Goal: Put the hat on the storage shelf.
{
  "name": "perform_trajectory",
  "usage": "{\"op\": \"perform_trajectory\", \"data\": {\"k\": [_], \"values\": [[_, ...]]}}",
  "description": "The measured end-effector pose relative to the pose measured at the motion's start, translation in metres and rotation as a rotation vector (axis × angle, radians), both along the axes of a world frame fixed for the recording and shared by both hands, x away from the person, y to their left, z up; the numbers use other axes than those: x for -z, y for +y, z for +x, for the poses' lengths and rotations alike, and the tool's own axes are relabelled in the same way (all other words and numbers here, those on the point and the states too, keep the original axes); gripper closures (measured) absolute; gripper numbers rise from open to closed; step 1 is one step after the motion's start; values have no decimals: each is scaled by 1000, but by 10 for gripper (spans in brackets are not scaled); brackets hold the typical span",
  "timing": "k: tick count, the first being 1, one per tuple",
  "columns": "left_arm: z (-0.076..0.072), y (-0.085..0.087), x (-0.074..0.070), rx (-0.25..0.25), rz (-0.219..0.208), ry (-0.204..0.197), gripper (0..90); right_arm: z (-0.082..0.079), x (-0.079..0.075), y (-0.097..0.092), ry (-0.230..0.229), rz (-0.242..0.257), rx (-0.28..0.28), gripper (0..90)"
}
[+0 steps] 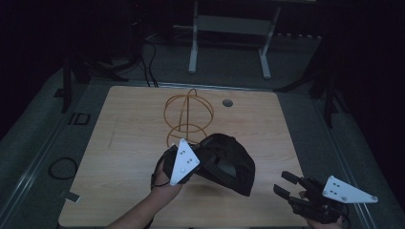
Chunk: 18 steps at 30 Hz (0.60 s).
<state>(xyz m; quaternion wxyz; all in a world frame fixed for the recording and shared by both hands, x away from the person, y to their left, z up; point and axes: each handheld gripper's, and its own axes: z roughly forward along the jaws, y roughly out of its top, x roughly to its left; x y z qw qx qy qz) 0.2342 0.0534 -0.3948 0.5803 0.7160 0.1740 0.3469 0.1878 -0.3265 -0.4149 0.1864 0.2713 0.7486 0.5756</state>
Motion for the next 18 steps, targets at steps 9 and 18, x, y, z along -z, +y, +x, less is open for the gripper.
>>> {"op": "perform_trajectory", "data": {"k": [9,18], "values": [[13,29,-2,202,-14,-24,894,9,-27,28,-101,-40,-93,497],[25,39,7,394,-45,-4,894,13,-37,77,-192,-135,-264,472]]}}
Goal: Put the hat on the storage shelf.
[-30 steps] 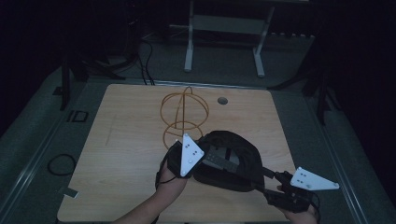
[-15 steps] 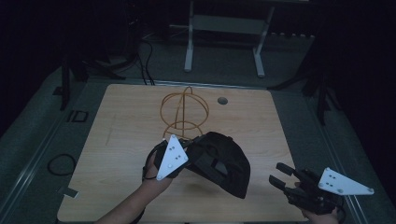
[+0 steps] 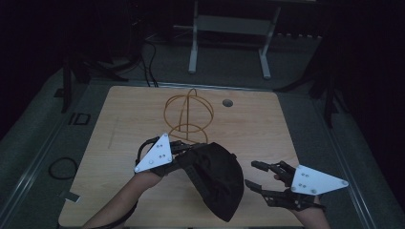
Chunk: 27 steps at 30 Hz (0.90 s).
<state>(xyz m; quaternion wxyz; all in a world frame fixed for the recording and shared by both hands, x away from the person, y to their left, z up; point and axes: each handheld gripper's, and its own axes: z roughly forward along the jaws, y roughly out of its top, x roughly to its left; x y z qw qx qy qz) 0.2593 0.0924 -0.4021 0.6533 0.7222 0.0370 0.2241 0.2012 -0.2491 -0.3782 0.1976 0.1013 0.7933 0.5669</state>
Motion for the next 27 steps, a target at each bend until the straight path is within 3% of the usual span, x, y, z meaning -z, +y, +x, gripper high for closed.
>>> {"op": "perform_trajectory", "data": {"k": [4,7,16,21,23,27], "values": [[-2,-5,-1,44,7,-4,894,4,0,15,-17,-42,-48,446],[-5,-10,-3,83,6,-6,894,10,-1,20,-31,-52,-44,428],[-10,-13,-11,105,-8,-8,894,15,-5,33,-39,-81,-78,456],[-12,-11,-13,93,-21,-18,894,20,-3,33,13,-85,-81,436],[-11,-11,-13,90,-26,-14,893,21,-1,35,21,-94,-73,459],[-10,-9,-13,90,-47,0,894,20,0,39,-2,-105,-38,675]]}}
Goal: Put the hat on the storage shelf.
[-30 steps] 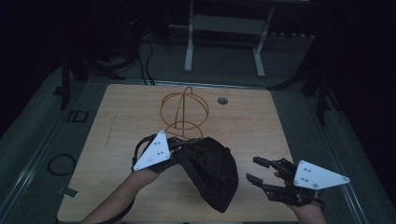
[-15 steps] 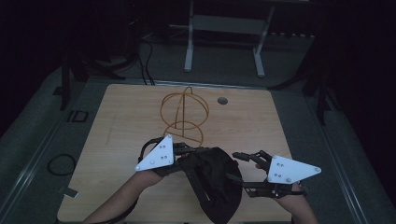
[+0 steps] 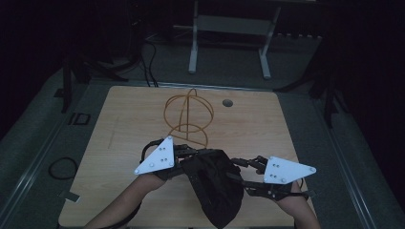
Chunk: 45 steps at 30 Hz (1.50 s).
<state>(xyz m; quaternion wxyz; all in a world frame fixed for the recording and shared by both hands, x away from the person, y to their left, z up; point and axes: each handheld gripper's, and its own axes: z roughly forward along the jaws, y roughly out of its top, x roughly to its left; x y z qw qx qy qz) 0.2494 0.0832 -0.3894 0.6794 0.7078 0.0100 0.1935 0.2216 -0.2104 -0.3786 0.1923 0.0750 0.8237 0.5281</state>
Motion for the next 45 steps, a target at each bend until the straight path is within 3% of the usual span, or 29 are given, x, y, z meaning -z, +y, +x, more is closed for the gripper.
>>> {"op": "perform_trajectory", "data": {"k": [4,9,17,20,22,27,36,45], "values": [[1,2,0,-15,-5,14,893,-1,0,3,-14,7,-2,765],[4,7,2,-42,-5,30,891,-3,-1,8,-23,25,49,868],[3,8,-2,-67,3,30,879,-2,-9,7,-14,76,116,875],[4,9,-5,-102,13,57,719,1,-12,3,-7,100,125,875],[5,11,-6,-149,24,80,559,2,-14,-1,-5,125,136,876],[4,19,-6,-215,45,108,520,5,-24,-12,-30,147,191,875],[3,48,6,-305,62,163,508,21,-43,-28,-91,154,310,875],[-4,87,32,-388,75,226,466,53,-52,-41,-107,127,442,875]]}}
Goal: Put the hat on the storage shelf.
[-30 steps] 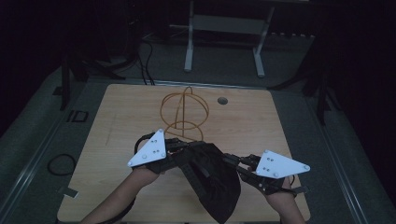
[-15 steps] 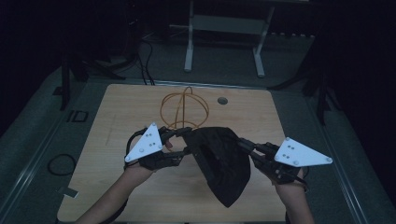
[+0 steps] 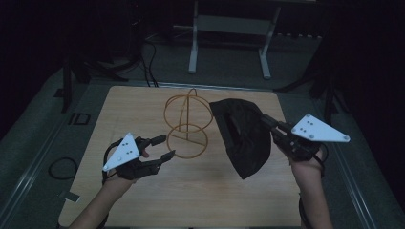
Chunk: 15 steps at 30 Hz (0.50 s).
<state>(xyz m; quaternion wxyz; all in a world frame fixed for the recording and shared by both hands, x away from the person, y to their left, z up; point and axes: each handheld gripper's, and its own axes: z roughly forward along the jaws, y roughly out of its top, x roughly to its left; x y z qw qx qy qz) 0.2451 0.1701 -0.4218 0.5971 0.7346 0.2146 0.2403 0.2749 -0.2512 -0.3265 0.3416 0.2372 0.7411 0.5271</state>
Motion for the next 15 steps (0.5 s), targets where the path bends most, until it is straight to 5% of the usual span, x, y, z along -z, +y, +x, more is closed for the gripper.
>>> {"op": "perform_trajectory", "data": {"k": [7,15], "values": [[-7,22,27,-79,-6,57,383,33,-15,4,-16,-11,97,874],[-19,37,62,-178,4,112,21,69,-36,34,-47,-70,149,874]]}}
